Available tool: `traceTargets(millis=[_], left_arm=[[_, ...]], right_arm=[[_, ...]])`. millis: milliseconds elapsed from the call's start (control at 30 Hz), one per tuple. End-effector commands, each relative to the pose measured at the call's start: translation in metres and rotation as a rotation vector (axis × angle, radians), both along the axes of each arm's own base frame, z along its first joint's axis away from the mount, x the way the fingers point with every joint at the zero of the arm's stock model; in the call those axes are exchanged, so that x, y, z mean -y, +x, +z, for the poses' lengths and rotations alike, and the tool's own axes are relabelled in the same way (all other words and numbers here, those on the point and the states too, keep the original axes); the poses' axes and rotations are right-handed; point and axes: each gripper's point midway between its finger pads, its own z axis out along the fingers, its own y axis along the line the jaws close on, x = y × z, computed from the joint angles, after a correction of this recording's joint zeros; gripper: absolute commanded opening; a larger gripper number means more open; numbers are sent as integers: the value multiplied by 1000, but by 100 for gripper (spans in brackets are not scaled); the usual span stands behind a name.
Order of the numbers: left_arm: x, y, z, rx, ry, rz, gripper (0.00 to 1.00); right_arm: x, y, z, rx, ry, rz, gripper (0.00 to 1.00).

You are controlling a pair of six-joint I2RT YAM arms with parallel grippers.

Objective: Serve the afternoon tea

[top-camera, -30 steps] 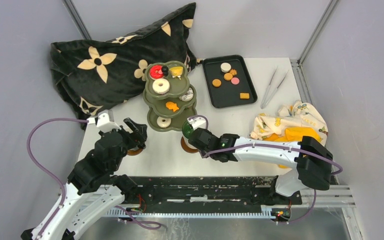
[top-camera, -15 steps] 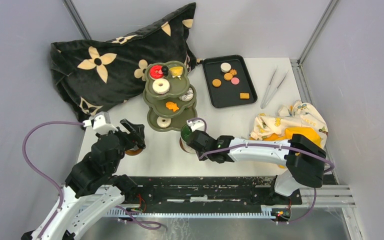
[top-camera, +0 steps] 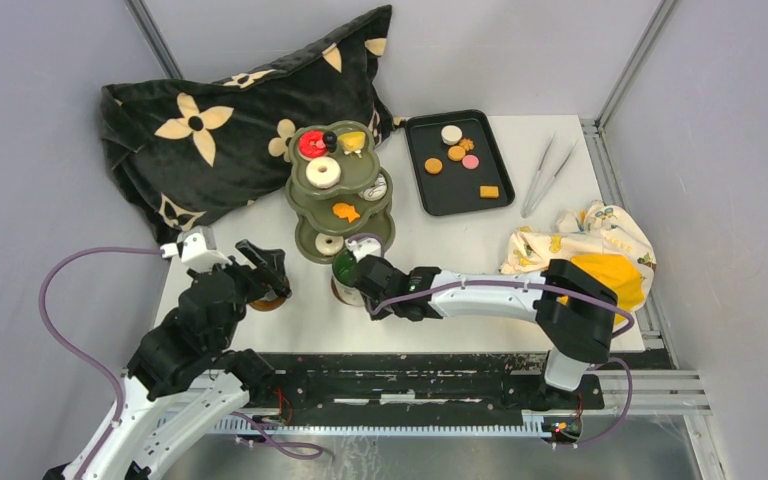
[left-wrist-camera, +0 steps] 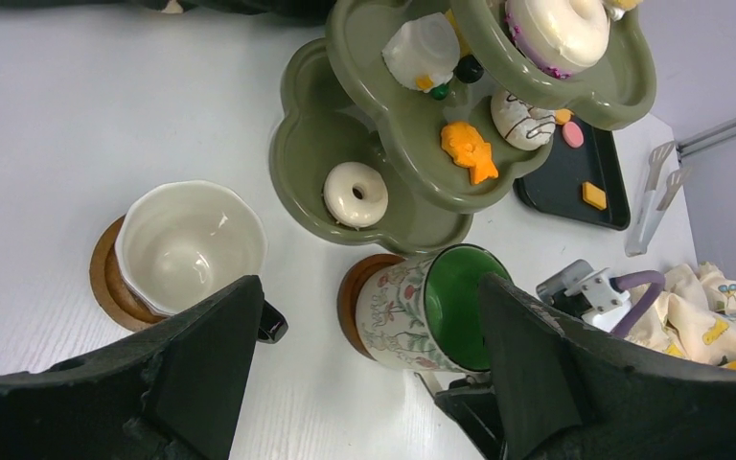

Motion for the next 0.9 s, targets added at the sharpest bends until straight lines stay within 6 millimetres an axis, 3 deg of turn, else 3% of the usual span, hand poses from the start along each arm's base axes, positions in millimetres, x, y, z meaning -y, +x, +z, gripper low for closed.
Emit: traceTargets(millis=[0,233,433,867], left_arm=[[-7,-1,18,48,-42,35,89],[-10,-2,20,54,-39,43,89],[-10,-2,21,56,-40,45,89],[-6,4,22,54,-18,43,89]], right_arm=[[-43,-28,8,-76,89,126,1],[-56,-30,33,-45,126,176,1],[-56,-14,52,47,132,148,1],[-66,9,69,156,147,103,1]])
